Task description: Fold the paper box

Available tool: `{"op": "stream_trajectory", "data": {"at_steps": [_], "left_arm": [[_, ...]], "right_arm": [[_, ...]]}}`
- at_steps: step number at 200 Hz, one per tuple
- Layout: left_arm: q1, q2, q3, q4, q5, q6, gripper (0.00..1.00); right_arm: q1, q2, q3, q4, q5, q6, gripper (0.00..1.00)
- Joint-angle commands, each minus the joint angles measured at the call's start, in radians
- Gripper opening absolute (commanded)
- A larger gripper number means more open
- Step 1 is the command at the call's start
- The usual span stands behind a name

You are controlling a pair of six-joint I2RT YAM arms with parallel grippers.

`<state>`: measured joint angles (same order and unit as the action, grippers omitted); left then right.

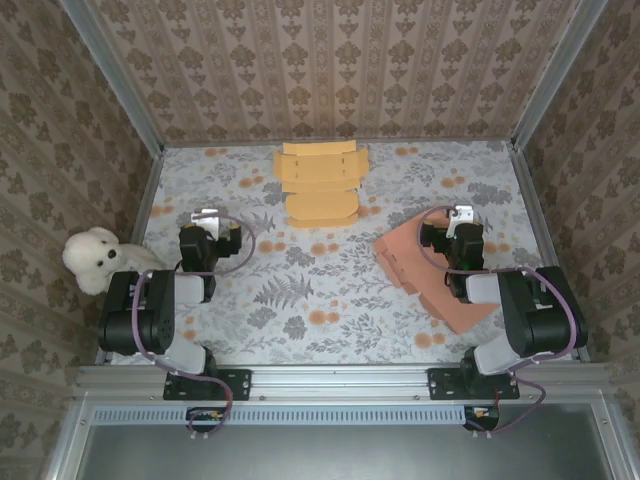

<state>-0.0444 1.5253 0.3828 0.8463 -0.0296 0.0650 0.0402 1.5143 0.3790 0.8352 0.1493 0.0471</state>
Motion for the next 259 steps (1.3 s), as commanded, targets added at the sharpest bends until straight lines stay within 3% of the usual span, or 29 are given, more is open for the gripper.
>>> {"op": "stream_trajectory", "data": {"at_steps": [1,259], "left_arm": [[0.006,0.012,0.019,0.016,0.01,0.013,1.0],[0.042,0.013,0.028,0.0,0.06,-0.015,1.0]], "right_arm": [[0.006,0.014,0.02,0.037,0.016,-0.012,1.0],[-0.011,0.014,0.026,0.024,-0.017,-0.003,1.0]]}}
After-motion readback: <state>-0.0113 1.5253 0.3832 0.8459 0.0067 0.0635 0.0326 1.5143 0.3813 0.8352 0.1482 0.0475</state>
